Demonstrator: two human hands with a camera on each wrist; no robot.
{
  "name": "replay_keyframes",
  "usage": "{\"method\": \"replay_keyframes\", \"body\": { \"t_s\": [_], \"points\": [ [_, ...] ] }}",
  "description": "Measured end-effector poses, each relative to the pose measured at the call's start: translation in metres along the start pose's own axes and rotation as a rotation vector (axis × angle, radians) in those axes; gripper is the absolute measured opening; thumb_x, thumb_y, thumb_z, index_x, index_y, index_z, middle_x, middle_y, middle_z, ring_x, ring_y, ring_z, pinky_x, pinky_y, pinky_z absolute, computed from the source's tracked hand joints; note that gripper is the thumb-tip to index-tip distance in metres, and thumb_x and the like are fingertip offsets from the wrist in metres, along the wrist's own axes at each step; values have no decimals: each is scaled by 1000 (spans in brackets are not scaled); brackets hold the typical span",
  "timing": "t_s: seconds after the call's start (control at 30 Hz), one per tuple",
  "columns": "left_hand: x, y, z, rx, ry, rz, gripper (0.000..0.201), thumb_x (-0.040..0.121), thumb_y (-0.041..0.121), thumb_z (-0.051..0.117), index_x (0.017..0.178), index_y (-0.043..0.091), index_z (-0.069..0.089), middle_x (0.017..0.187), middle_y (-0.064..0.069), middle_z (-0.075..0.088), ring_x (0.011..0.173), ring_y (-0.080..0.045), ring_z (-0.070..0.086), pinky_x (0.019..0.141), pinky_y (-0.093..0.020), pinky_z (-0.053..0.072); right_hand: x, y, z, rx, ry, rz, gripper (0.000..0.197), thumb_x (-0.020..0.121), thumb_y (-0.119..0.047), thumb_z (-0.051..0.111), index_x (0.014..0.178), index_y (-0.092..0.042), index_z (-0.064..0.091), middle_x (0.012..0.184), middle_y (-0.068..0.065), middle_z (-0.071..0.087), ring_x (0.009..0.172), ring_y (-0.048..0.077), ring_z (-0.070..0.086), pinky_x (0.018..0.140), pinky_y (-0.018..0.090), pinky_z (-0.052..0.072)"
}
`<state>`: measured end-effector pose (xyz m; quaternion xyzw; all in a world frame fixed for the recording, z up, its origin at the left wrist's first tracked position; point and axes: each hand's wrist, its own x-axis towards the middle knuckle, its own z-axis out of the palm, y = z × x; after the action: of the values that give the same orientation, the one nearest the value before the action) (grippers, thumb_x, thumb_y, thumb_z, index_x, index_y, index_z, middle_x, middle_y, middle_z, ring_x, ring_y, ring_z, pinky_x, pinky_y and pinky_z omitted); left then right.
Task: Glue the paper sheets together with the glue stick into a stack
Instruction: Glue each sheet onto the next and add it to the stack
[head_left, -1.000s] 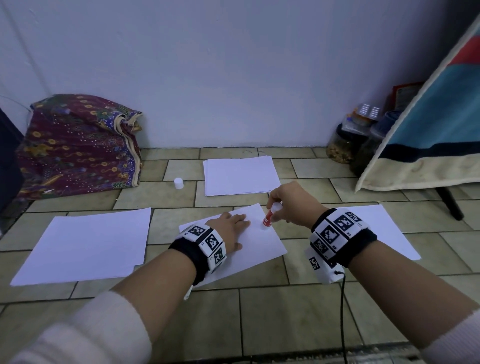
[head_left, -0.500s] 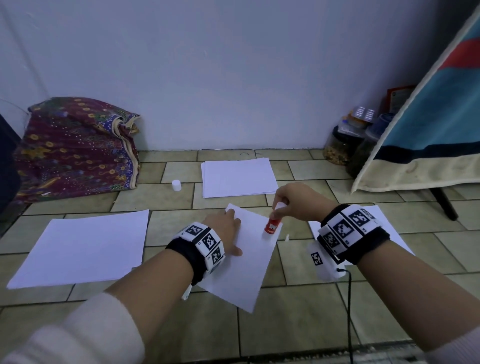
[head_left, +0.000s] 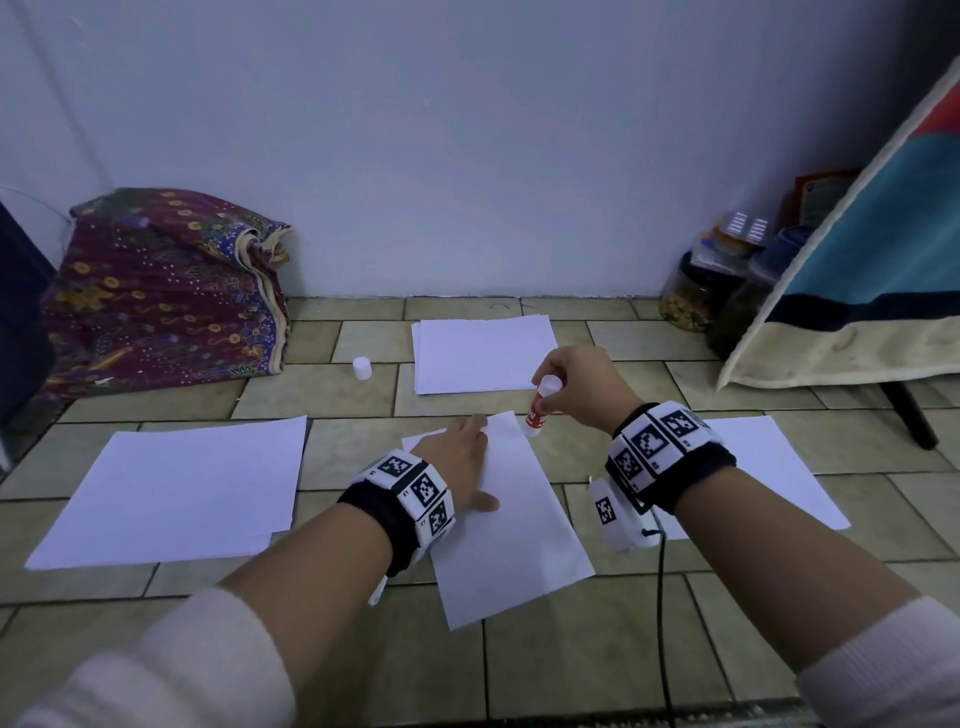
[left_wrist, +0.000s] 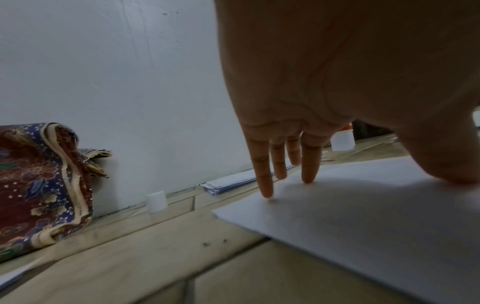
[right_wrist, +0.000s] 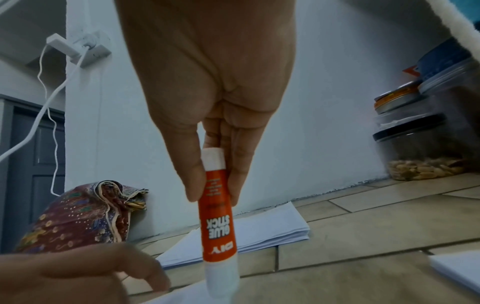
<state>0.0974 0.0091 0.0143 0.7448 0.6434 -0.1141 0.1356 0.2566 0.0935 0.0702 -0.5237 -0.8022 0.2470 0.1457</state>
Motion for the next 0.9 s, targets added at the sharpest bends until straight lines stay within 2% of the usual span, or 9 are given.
{"method": "replay_keyframes", "body": {
  "t_s": [0.1,0.23,0.37,0.47,0.77,0.9],
  "points": [
    [3,-1,3,38,-24,44,78,88,55,56,147,14,24,160,2,8,140,-22,20,102,-40,40,3,-7,4,-35,-19,-40,17,78,-2,67,95,-5,67,87,0,57,82,14,50,54,13,34],
    [6,-1,1,85,-68,52,81,88,55,55,149,14,21,160,1,14,140,-24,21,104,-42,39,6,-14,12,-30,-18,-54,16,84,-1,61,99,-3,66,85,1,57,79,14,50,52,12,35],
    [8,-2,0,96,-84,50,83,88,56,54,150,14,19,160,1,13,141,-24,19,105,-42,38,9,-15,21,-67,-63,-73,17,84,-3,65,101,-5,65,98,9,64,81,14,51,53,13,34],
    [8,-2,0,98,-82,46,84,88,57,54,151,15,17,160,3,12,142,-24,18,105,-41,38,10,-15,20,-160,-97,-117,16,84,-5,64,101,-6,65,102,9,65,84,14,51,54,11,33],
    [6,-5,3,93,-60,63,81,89,58,52,151,16,20,160,2,13,140,-23,20,105,-40,38,-13,-13,1,-319,-331,-247,21,74,-11,78,93,-10,68,82,-5,57,75,10,50,56,13,36],
    [7,-6,4,90,-58,58,84,88,59,53,152,17,17,160,3,12,141,-23,19,106,-40,38,-32,-10,-5,-309,-414,-271,21,70,-13,81,88,-12,70,79,-6,60,67,6,53,56,16,40]
  ]
}}
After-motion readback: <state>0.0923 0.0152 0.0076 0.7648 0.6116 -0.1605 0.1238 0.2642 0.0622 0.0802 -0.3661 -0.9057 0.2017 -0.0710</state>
